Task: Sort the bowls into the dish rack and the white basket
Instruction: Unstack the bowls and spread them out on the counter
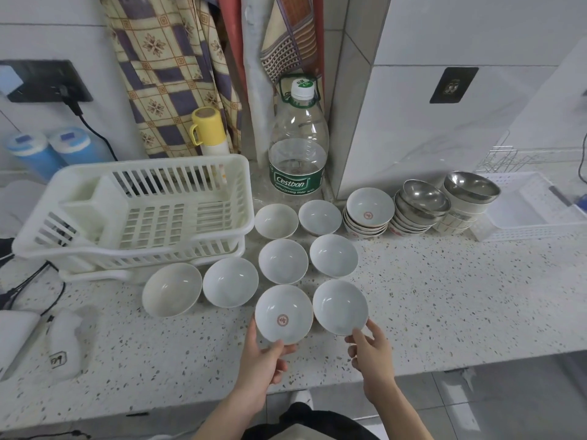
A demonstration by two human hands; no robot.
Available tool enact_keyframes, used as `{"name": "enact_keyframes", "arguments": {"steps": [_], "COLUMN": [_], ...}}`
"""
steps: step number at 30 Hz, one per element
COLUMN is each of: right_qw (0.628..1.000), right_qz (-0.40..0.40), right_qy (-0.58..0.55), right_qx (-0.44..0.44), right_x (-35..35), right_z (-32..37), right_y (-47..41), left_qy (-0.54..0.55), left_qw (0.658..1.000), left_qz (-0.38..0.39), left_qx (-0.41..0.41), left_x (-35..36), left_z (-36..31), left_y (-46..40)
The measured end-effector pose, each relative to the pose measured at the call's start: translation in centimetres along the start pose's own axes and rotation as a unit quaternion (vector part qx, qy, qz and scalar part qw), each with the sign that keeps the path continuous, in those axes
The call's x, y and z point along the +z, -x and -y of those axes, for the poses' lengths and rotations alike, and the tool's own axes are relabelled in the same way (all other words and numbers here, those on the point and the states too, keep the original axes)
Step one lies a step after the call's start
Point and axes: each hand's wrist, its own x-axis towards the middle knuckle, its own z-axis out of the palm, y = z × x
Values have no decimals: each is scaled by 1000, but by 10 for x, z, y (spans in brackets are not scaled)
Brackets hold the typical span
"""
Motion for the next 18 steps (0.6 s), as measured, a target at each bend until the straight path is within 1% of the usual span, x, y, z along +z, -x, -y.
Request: {"name": "enact_keyframes", "arguments": {"steps": [6, 11, 15, 18], "right_qw": [999, 997, 995, 993], "right_qz": [-10, -15, -48, -67], "right_qy": [-38, -42, -30, -33], "right_qx": [35, 61, 81, 86], "right_x": [4, 0, -12, -22], "right_z": [1, -1, -13, -19], "right_y": [9, 18, 26, 30], "left_qy": [8, 0, -36, -63], "left_qw": [1000, 999, 996, 994], "left_qz": [-16, -32, -55, -35], "left_qx": [10, -8, -58, -81], "left_x": [4, 3, 1, 4], "left_z": [2, 4, 10, 14], "left_y": [8, 14, 24, 35]}}
